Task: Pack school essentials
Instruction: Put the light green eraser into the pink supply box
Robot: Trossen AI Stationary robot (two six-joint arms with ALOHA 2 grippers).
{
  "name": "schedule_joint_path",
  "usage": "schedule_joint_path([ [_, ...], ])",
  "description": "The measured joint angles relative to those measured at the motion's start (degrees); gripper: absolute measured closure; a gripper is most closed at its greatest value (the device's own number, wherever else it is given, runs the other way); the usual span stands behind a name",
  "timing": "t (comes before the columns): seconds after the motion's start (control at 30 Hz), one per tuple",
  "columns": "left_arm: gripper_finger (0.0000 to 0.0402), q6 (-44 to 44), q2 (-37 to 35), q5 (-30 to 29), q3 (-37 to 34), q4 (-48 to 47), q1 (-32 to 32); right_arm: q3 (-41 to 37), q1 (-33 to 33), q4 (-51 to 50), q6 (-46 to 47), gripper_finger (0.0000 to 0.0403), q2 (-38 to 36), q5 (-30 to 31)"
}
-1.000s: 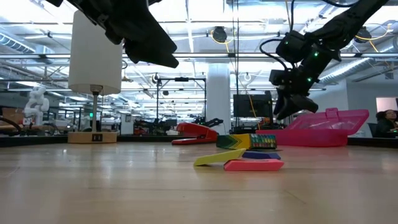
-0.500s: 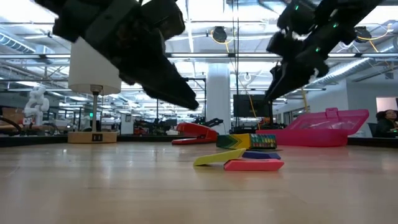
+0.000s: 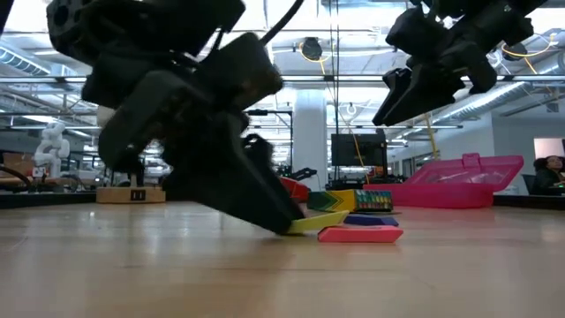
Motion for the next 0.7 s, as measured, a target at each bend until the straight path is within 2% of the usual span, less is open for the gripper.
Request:
schedule_joint_path([
  [0.23,0.0169,1.0,2.1,-1.2,1.4,-0.5,-0.2,0.0,0.1,0.7,1.1,0.0255,0.0,0.0],
  [0.53,0.0272,1.2,2.0,-2.3,1.4,-2.1,-0.2,0.0,1.8,0.7,2.7,0.0255,0.0,-0.1],
  [0.7,0.0307,2.9,1.5,-2.3,1.3,-2.1,-0.2,0.0,2.7,1.8,2.7,0.0255,0.0,-0.1],
])
